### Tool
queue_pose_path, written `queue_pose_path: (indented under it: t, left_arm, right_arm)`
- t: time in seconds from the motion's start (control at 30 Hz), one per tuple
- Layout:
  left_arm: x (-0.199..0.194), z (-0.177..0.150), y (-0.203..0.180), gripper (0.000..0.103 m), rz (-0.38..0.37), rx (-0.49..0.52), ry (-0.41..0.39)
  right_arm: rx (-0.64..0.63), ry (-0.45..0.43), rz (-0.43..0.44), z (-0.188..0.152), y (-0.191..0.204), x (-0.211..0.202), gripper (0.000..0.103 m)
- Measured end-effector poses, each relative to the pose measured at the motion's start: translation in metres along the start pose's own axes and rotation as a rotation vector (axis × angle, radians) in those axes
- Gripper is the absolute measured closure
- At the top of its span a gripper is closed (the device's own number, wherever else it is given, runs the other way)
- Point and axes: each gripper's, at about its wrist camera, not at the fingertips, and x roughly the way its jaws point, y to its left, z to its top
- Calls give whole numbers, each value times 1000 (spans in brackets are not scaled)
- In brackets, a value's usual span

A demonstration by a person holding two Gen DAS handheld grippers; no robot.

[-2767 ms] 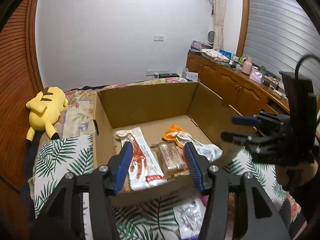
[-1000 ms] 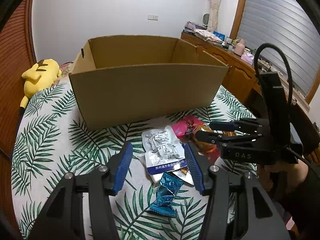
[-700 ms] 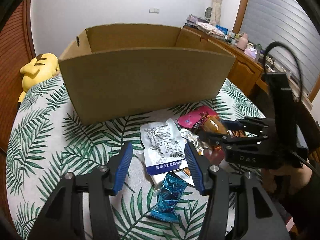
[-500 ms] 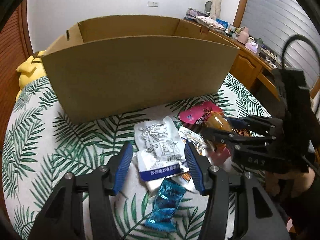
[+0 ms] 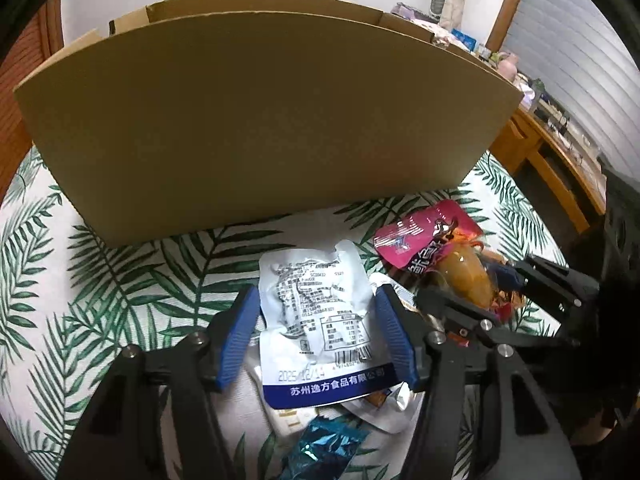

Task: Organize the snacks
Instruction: 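Lower right tool onto the pink-wrapped snack while left tool approaches white pouch, then close left tool on the white printed pouch while right tool lifts pink snack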

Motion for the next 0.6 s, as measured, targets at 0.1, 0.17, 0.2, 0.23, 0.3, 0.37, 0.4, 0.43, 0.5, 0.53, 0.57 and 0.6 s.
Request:
queue_pose_path:
  t: [0.1,0.17,0.2,0.23,0.3,0.37,0.4,0.43,0.5,0.53,0.57,0.6]
  left_arm:
    - [2,-2,0,38,8,9,0]
    - [2,-2,1,38,9,6,-1]
    - [2,-2,2,38,8,7,0]
    - [3,-2,2,38,7,10,0]
    - [3,-2,1,38,6,17,-1]
    - [2,-3,1,48,-8,29,-2]
    - [1,-3,1,50,-17,30,2]
    - [2,-3,-1,52,-20,29,5]
    - [-1,-4,0,57,-45,17,8]
    - [-2,-5,2,57,-49,9,9]
    - [-5,-7,3,57,-48,5,7]
    - [-7,-9,5,58,-46,6,5]
  right_arm:
    - [0,-2,1,0,0,-1,59]
    - [-2,-2,0,0,-1,-1,59]
    - [-1,-3,2,0,-1,-1,59]
    - [0,-3,3,0,-1,-1,59]
    - [3,-3,6,1,-2,-1,59]
    - [5,-4,8,0,-2,-2,59]
    - [6,-5,9,0,-2,-1,59]
    - [7,-5,11,0,-2,-2,59]
    - [8,-6,12,0,-3,-2,59]
    - [9,-6,13,0,-3,-2,59]
    - [9,-6,13,0,-3,-3,59]
    - [8,-6,14,0,-3,-3,59]
